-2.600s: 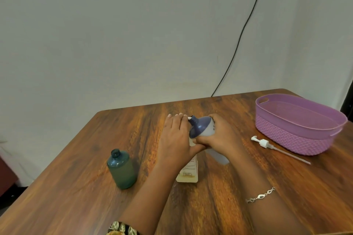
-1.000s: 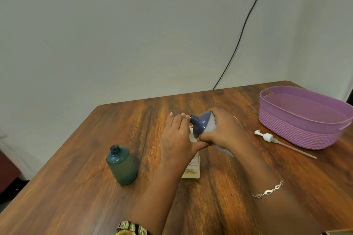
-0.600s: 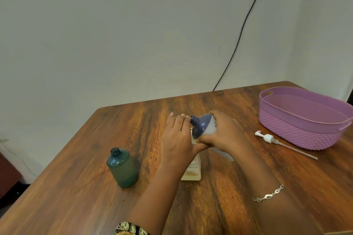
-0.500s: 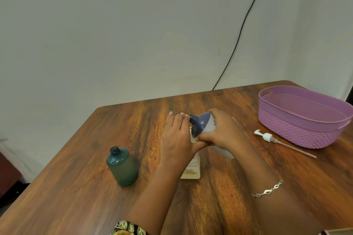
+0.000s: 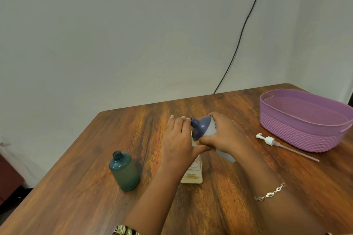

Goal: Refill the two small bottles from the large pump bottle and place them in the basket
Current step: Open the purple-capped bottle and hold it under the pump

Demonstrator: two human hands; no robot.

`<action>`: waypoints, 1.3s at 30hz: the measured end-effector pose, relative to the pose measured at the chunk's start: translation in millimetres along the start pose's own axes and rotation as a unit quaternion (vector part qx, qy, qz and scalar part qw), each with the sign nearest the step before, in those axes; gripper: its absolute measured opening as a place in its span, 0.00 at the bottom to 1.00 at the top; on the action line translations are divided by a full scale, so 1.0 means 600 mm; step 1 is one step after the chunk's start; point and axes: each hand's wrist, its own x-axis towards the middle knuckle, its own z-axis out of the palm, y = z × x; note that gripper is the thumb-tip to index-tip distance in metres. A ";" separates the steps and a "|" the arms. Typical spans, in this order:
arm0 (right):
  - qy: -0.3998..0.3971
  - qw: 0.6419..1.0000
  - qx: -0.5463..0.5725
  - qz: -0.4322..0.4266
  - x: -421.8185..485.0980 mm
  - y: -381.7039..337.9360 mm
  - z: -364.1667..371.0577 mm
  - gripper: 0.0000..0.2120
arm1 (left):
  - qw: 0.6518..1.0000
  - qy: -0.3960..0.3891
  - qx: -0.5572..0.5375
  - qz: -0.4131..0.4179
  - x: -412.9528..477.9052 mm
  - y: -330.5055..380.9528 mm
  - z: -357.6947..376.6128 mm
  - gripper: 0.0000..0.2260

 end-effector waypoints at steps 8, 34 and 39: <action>0.007 1.000 -0.003 0.003 0.001 0.003 0.002 0.33 | 1.000 0.015 -0.008 -0.008 -0.005 0.001 0.008 0.33; 0.003 1.000 0.001 -0.002 0.009 0.002 0.004 0.30 | 1.000 0.015 0.009 -0.002 0.002 0.000 0.008 0.34; 0.004 0.999 -0.034 -0.006 0.004 0.004 0.001 0.34 | 0.999 0.005 -0.002 -0.033 -0.012 0.009 0.016 0.34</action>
